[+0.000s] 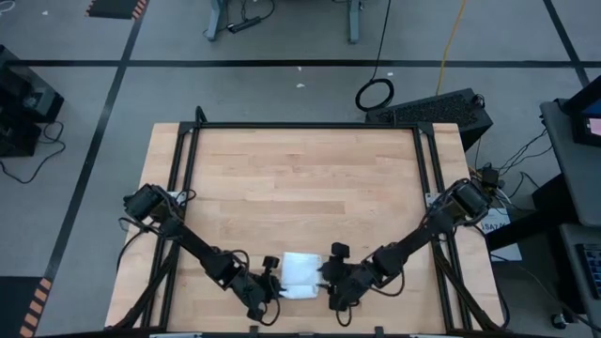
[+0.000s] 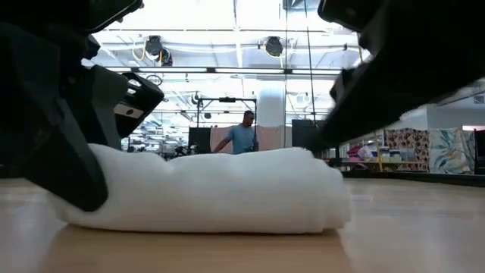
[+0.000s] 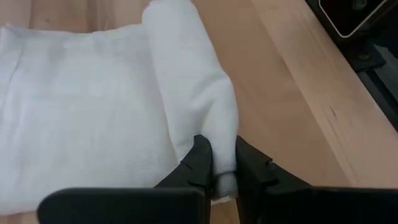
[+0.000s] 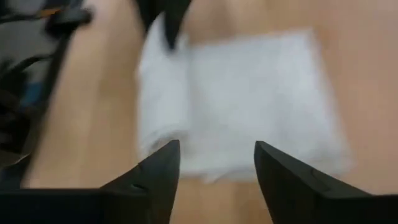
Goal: Roll napkin
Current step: Roll the white table napkin
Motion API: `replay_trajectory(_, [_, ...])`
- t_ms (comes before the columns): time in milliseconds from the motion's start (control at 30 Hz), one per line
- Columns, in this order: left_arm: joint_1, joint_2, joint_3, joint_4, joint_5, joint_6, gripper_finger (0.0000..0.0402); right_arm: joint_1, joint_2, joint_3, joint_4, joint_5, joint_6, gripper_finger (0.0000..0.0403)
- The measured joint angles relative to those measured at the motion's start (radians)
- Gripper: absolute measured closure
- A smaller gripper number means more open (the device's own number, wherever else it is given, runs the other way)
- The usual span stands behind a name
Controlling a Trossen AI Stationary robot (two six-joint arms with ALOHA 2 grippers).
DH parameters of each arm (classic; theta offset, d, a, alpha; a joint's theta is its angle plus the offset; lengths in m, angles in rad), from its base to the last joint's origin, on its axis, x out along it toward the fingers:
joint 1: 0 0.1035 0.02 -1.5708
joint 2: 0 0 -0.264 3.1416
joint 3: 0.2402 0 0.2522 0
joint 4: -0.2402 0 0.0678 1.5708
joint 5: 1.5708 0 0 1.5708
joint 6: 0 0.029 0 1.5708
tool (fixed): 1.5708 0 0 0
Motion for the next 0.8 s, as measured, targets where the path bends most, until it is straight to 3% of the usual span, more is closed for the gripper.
replay_trajectory(100, [0.007,0.0,0.013,-0.001,0.0,0.024,0.0363,0.012,0.022,0.001,0.013,0.09,-0.025,0.0245])
replay_trajectory(367, [0.029,0.0,0.022,0.003,0.004,0.057,0.0362,0.003,0.126,0.004,0.045,0.076,0.048,0.0392])
replay_trajectory(600, [0.081,0.0,0.023,0.061,0.118,0.127,0.0362,-0.003,0.158,0.006,0.112,0.064,0.056,0.0394])
replay_trajectory(800, [0.151,-0.002,0.015,0.03,0.232,0.073,0.0362,-0.003,0.158,0.006,0.127,0.048,0.032,0.04])
